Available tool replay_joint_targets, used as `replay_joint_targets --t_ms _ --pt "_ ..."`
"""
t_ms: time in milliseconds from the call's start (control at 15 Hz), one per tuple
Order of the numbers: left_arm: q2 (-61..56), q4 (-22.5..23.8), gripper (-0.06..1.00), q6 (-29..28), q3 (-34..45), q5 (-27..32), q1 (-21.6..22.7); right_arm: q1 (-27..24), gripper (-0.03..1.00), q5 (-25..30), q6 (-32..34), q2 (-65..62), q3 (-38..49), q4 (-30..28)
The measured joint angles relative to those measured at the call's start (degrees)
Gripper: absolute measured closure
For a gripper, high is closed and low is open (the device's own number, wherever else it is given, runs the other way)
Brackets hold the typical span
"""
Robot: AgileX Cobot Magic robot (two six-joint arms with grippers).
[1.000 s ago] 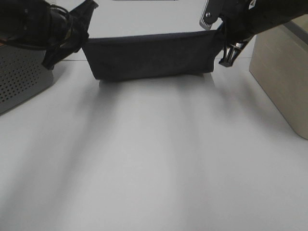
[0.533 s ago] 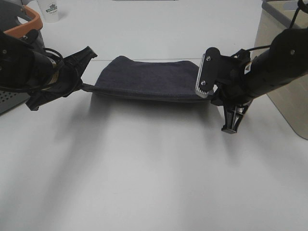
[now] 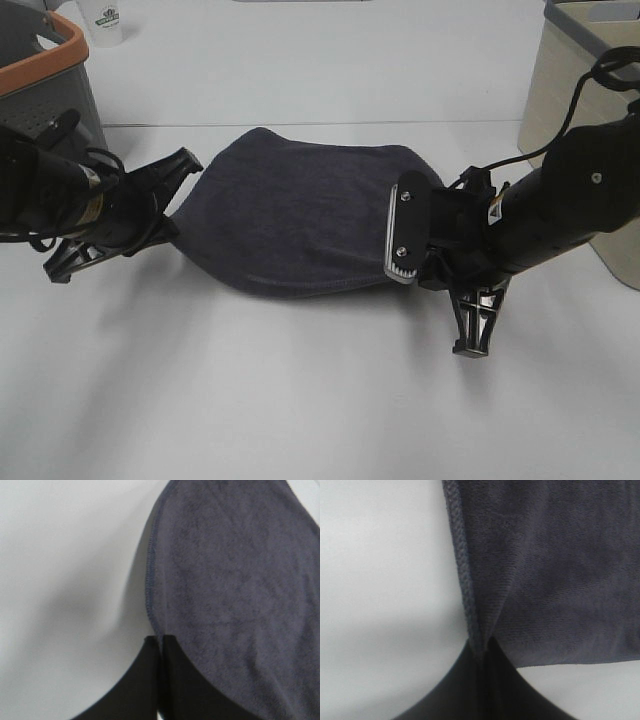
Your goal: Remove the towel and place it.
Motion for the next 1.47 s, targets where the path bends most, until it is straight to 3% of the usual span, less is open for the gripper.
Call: replay_joint_targets --t_ms 133,267,333,400,467,600,1133,1333,1467 --pt "0.00 0.06 0.94 0.11 2.35 -1.43 0.00 0.00 0.95 0.11 0.40 0.00 0.40 0.29" --pt "0.00 0.06 0.77 0.11 3.61 -2.29 0.00 0.00 0.92 0.57 1.72 0.00 0.40 1.26" --pt "0.00 0.06 0.64 0.11 3.78 -2.69 0.00 0.00 0.81 1.15 2.01 0.00 0.40 1.32" --pt "0.00 0.06 0.33 0.11 3.78 -3.84 0.00 0.00 0.43 1.32 2.29 0.00 0.40 1.66" --pt "-0.06 0.06 0.24 0.11 3.78 -4.64 0.00 0.00 0.23 1.32 3.44 0.00 0.40 2.06" --pt "-0.29 0.06 0.18 0.11 3.78 -6.70 0.06 0.00 0.07 1.32 5.67 0.00 0.40 2.35" --pt "-11.00 1.38 0.17 0.11 3.95 -6.19 0.06 0.00 0.03 0.92 9.34 -9.63 0.46 2.58" --pt "-14.78 2.92 0.17 1.95 3.04 1.60 0.06 0.00 0.03 -4.70 11.97 -14.21 0.29 2.58" --pt "-16.50 3.44 0.17 9.91 -1.15 7.28 0.06 0.00 0.03 -8.59 15.13 -17.25 -1.32 2.64"
